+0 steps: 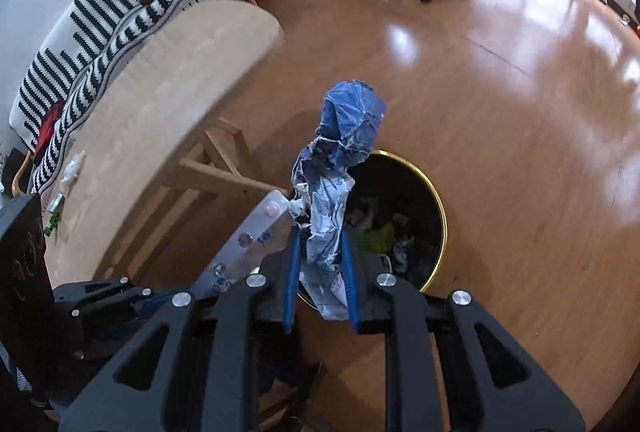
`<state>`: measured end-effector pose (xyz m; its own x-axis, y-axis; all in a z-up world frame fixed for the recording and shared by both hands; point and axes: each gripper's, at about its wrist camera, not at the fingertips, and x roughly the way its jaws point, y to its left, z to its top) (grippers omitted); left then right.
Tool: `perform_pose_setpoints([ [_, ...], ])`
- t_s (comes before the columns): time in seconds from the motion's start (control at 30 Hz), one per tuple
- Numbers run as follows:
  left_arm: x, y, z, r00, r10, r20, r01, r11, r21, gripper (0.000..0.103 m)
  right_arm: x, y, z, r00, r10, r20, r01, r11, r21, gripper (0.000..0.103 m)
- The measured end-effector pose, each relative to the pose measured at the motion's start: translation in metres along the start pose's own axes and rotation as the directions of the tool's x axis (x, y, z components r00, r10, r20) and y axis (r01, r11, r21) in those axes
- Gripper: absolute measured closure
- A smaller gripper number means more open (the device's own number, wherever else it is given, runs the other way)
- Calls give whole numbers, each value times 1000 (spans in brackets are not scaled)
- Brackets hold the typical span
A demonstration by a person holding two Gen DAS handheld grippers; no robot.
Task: Collect trash
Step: 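Carry the blister strip and foil wrapper over the black bin and open both tools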
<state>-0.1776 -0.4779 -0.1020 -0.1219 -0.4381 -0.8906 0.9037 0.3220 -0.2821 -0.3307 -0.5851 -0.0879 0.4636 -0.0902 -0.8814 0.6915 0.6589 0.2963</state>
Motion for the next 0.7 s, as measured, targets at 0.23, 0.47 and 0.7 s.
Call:
perform_pose_setpoints([
  [0.23,8,12,4,1000,18,2,-18,1000,-21,91,15,-7,-8,1000,10,-24,-9,1000,23,83],
  [0.47,13,10,11,1000,29,1,-29,999,-35,91,16,-6,1,1000,3,-9,-3,1000,28,83],
  [0.7,10,7,11,999,41,-2,-41,997,-63,81,13,-8,4,1000,-28,5,27,999,38,68],
])
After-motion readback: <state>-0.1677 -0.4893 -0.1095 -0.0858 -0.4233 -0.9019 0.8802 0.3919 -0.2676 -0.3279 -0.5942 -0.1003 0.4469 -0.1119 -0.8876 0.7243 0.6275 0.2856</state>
